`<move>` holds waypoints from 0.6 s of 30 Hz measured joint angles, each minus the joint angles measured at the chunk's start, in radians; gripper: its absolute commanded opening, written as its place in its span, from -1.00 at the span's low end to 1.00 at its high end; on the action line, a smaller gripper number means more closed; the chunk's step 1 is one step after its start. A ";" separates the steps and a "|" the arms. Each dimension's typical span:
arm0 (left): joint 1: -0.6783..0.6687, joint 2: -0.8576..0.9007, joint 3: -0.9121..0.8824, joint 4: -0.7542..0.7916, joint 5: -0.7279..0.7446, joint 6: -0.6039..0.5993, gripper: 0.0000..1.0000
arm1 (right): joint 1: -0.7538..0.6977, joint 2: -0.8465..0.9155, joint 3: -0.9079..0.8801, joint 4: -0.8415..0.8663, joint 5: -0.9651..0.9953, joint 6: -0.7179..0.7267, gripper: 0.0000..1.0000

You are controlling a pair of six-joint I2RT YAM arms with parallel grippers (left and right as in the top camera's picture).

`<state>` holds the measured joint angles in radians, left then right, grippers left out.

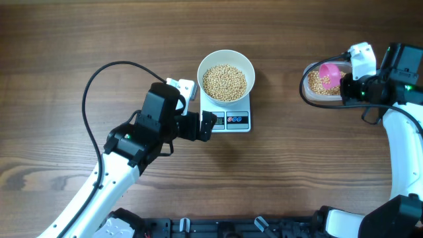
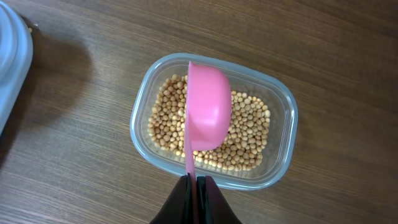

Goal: Scoop item into bowl and weigh 150g on scale
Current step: 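Lift the scoop and carry it over the white bowl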

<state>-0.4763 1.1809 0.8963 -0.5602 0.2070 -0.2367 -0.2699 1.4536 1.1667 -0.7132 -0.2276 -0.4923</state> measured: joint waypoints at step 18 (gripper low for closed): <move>0.000 0.000 0.000 0.000 0.000 0.000 1.00 | -0.011 0.000 0.000 0.014 -0.011 0.047 -0.91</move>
<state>-0.4763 1.1809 0.8963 -0.5602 0.2070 -0.2367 -0.2806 1.4536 1.1667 -0.6987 -0.2386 -0.4458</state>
